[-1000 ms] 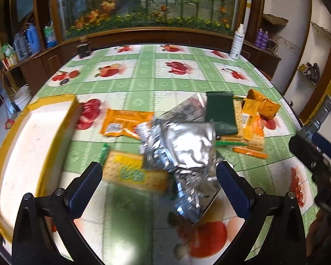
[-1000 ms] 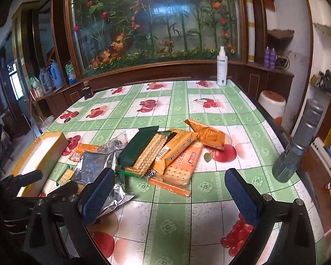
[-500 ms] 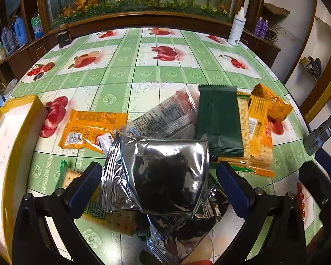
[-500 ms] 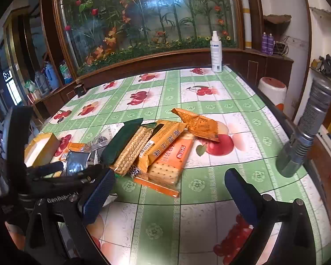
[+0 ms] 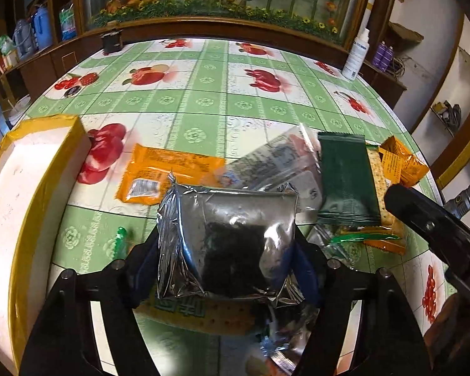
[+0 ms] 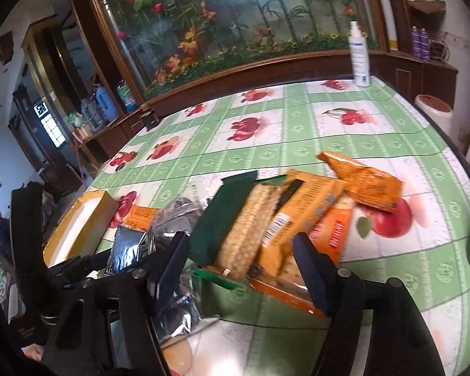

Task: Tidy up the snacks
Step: 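Grasp a silver foil packet with the left tool while the right tool grasps another silver packet, then carry both silver foil packets with both tools over the yellow-rimmed tray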

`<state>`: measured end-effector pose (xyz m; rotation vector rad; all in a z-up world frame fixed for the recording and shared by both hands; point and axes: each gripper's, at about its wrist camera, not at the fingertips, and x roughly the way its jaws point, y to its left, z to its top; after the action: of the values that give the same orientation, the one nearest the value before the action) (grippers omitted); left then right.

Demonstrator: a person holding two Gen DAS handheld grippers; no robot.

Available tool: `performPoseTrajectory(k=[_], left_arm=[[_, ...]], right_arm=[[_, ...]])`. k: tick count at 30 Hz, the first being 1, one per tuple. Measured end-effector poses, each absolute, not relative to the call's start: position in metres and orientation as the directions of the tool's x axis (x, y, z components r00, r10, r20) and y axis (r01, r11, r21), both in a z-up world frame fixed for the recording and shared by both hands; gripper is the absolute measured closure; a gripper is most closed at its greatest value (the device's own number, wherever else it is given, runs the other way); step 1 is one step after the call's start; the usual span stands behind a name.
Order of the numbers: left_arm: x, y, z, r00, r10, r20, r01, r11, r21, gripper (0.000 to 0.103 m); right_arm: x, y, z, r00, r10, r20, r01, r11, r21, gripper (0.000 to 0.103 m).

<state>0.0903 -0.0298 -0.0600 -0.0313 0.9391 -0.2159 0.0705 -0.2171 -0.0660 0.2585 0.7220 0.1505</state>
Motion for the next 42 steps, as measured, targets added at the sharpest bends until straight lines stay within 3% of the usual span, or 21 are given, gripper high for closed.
performPoseTrajectory(k=[9, 13, 17, 21, 24, 26, 29, 31, 34, 37, 42], left_arm=[[0.079, 0.006, -0.056, 0.567, -0.214, -0.795, 0.119, 0.977, -0.177, 0.030], [0.065, 0.017, -0.048, 0.580, -0.212, -0.787, 0.121, 0.977, -0.173, 0.030], [0.051, 0.027, -0.041, 0.598, -0.209, -0.774, 0.129, 0.978, -0.165, 0.030], [0.039, 0.040, -0.036, 0.596, -0.220, -0.772, 0.124, 0.975, -0.182, 0.030], [0.031, 0.050, -0.033, 0.603, -0.213, -0.769, 0.105, 0.977, -0.188, 0.030], [0.028, 0.056, -0.032, 0.606, -0.210, -0.767, 0.094, 0.977, -0.193, 0.030], [0.025, 0.059, -0.033, 0.603, -0.217, -0.768, 0.088, 0.975, -0.206, 0.030], [0.022, 0.060, -0.032, 0.603, -0.219, -0.767, 0.088, 0.974, -0.209, 0.030], [0.018, 0.061, -0.029, 0.614, -0.205, -0.762, 0.085, 0.977, -0.195, 0.030], [0.015, 0.063, -0.029, 0.616, -0.196, -0.763, 0.077, 0.979, -0.190, 0.030], [0.005, 0.061, -0.024, 0.635, -0.172, -0.753, 0.078, 0.984, -0.159, 0.030]], right_arm=[[0.092, -0.180, -0.060, 0.687, 0.291, -0.666, -0.158, 0.954, 0.254, 0.048], [0.072, -0.159, -0.069, 0.604, 0.398, -0.691, -0.285, 0.917, 0.278, 0.049], [0.051, -0.152, -0.088, 0.570, 0.396, -0.720, -0.303, 0.916, 0.264, 0.047], [0.045, -0.144, -0.086, 0.578, 0.382, -0.721, -0.308, 0.920, 0.241, 0.039], [0.041, -0.135, -0.084, 0.620, 0.273, -0.735, -0.295, 0.950, 0.104, 0.015], [0.045, -0.134, -0.089, 0.624, 0.236, -0.745, -0.290, 0.955, 0.059, 0.012], [0.057, -0.132, -0.106, 0.540, 0.290, -0.790, -0.330, 0.936, 0.118, 0.012], [0.057, -0.123, -0.115, 0.549, 0.227, -0.804, -0.347, 0.937, 0.028, 0.010], [0.055, -0.126, -0.114, 0.562, 0.242, -0.791, -0.335, 0.941, 0.050, 0.017], [0.052, -0.135, -0.111, 0.555, 0.276, -0.785, -0.311, 0.944, 0.112, 0.036], [0.034, -0.145, -0.101, 0.574, 0.297, -0.763, -0.283, 0.946, 0.155, 0.040]])
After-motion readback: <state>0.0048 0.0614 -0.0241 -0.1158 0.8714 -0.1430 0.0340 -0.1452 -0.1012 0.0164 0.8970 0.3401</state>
